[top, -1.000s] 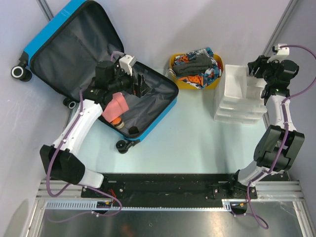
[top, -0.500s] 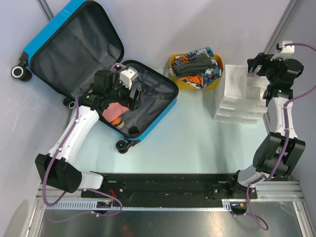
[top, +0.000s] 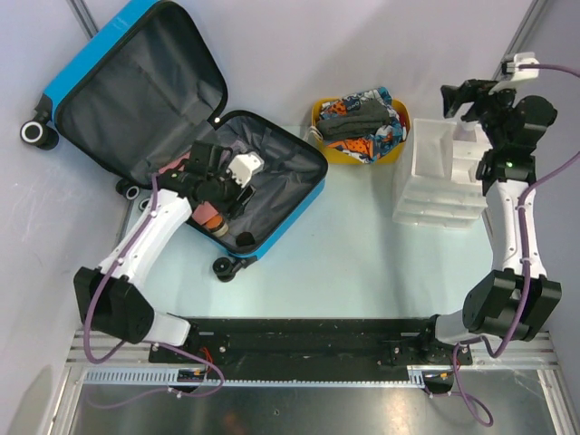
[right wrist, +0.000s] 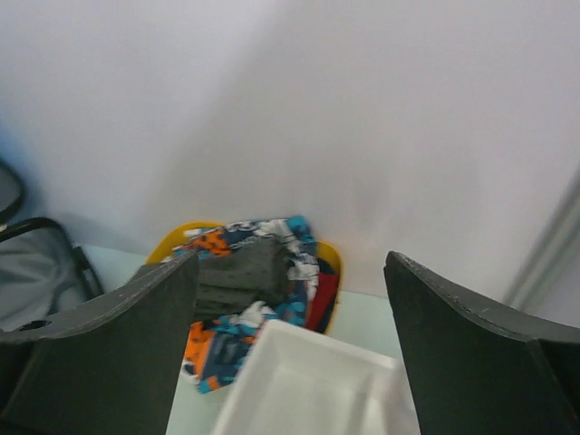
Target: Open, take out, and arrange the luggage
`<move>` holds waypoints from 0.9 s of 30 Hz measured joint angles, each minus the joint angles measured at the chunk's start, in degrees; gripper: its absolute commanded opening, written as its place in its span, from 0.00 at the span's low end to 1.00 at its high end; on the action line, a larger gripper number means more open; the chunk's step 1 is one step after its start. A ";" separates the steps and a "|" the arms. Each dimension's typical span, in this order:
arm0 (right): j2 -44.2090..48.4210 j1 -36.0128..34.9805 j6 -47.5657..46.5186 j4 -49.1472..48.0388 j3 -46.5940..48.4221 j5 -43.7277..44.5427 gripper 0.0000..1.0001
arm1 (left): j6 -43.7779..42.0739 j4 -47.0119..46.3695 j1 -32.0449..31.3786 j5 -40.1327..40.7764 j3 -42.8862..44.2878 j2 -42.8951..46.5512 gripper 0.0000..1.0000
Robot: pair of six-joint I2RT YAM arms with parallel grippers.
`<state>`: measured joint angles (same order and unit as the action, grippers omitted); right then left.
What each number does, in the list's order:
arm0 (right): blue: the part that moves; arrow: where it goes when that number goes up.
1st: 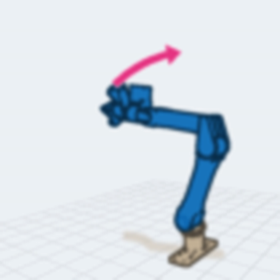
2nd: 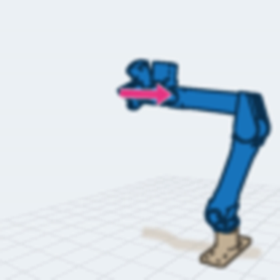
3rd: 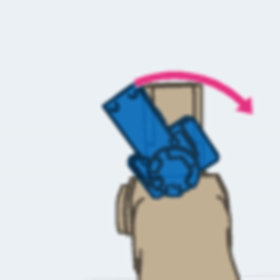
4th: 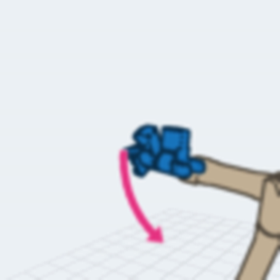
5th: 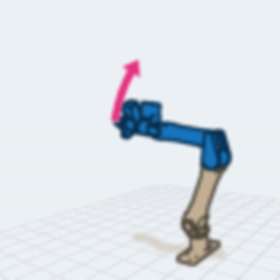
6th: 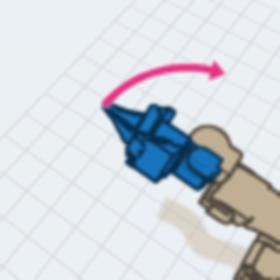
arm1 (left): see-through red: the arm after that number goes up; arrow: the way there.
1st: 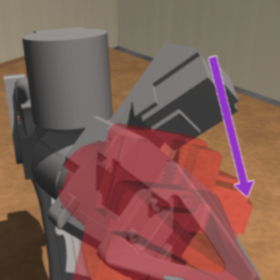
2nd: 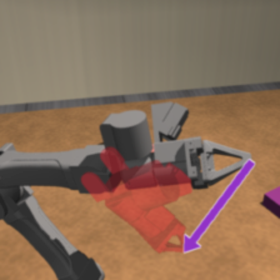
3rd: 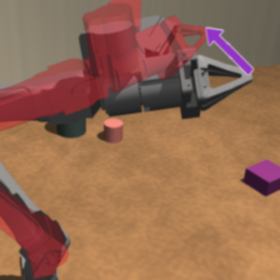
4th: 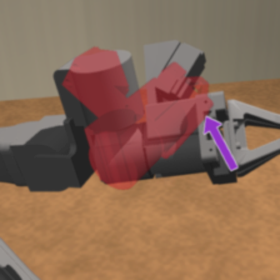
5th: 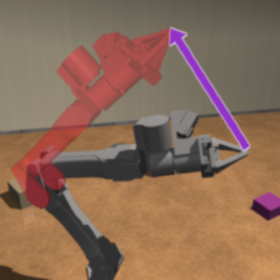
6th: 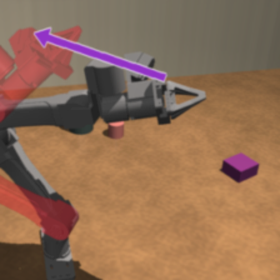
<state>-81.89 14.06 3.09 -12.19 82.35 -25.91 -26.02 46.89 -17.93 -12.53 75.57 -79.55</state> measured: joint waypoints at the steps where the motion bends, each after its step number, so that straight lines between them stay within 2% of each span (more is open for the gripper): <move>1: 0.37 -1.29 -0.07 0.57 0.07 -0.17 0.88 | -0.68 0.79 -0.20 1.09 -0.07 -0.81 0.67; 6: 1.22 -8.94 -0.85 4.15 0.07 -1.60 0.88 | -5.92 4.22 -0.59 6.86 -0.26 -6.10 0.78; 12: 1.20 -14.84 -1.73 8.17 -0.04 -3.98 0.88 | -19.85 7.96 -0.92 13.99 1.42 -13.70 0.80; 21: 0.79 -15.76 -1.66 9.46 -0.59 -4.48 0.88 | -37.79 10.27 -5.11 22.25 3.87 -20.98 0.81; 27: 0.76 -14.67 -1.57 10.16 -0.59 -4.02 0.88 | -43.25 11.26 -6.69 25.44 3.58 -24.37 0.82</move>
<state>-81.12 -0.60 1.52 -2.02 81.76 -29.93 -69.28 58.15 -24.62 12.91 79.15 -103.92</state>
